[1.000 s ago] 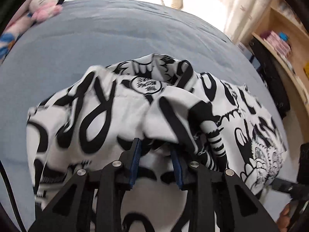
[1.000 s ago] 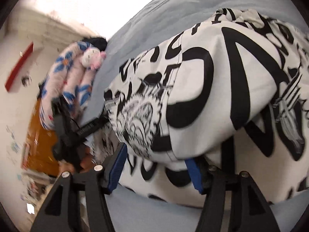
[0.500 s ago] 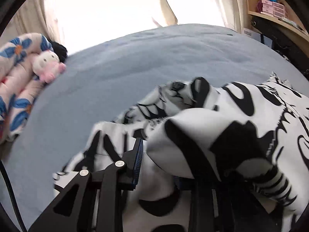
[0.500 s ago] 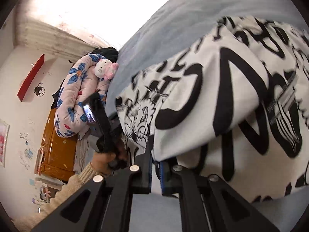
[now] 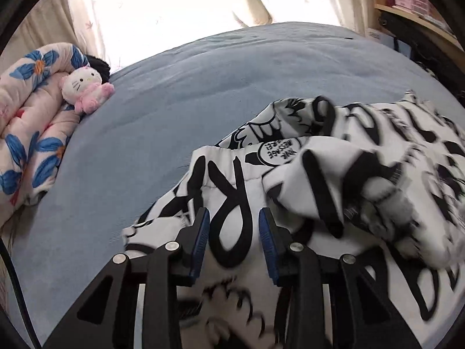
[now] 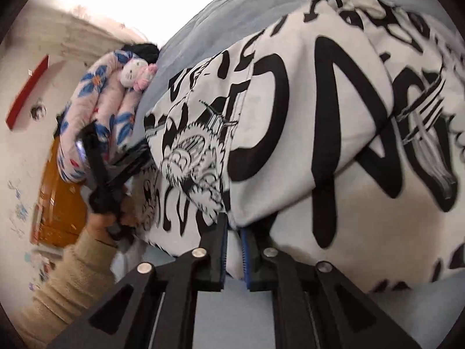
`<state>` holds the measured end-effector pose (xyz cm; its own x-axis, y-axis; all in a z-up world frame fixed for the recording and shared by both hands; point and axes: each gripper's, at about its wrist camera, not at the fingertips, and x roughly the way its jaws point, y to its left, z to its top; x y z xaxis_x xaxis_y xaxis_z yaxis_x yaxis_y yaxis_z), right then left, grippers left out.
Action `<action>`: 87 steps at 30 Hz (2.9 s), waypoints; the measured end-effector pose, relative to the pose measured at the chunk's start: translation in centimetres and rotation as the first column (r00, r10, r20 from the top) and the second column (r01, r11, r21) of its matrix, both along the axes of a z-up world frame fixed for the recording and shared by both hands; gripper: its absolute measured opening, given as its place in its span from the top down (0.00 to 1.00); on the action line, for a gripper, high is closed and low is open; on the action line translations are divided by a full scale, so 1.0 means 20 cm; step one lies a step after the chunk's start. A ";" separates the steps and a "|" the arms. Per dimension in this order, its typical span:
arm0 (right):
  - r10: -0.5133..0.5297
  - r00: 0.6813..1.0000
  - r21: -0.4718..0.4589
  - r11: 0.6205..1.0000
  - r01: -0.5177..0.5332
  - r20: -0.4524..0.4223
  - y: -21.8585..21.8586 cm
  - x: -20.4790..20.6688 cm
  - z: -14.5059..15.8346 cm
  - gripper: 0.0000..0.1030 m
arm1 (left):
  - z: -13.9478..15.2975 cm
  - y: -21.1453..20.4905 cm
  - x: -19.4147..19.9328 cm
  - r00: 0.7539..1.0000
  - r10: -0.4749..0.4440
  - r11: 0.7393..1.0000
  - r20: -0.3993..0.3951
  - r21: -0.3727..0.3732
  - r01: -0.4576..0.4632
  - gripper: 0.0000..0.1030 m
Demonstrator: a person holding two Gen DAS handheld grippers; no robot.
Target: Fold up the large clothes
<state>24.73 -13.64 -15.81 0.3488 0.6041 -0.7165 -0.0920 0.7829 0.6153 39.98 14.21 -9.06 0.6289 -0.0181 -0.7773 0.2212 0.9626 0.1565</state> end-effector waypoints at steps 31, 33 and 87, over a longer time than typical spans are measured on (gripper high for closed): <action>-0.051 0.974 -0.301 0.946 0.118 0.222 -0.13 0.30 -0.13 0.52 | -0.15 -0.49 -0.25 0.985 0.049 0.967 -0.167 -0.237 -0.089 0.60; -0.066 0.976 -0.302 0.945 0.127 0.206 -0.13 0.30 -0.12 0.51 | -0.15 -0.50 -0.28 0.984 0.067 0.966 -0.165 -0.235 -0.105 0.60; 0.127 0.918 -0.440 0.896 0.056 0.375 0.26 -1.04 0.99 0.26 | 0.70 -0.09 -1.48 0.993 0.118 0.925 -0.010 -0.363 -0.114 0.26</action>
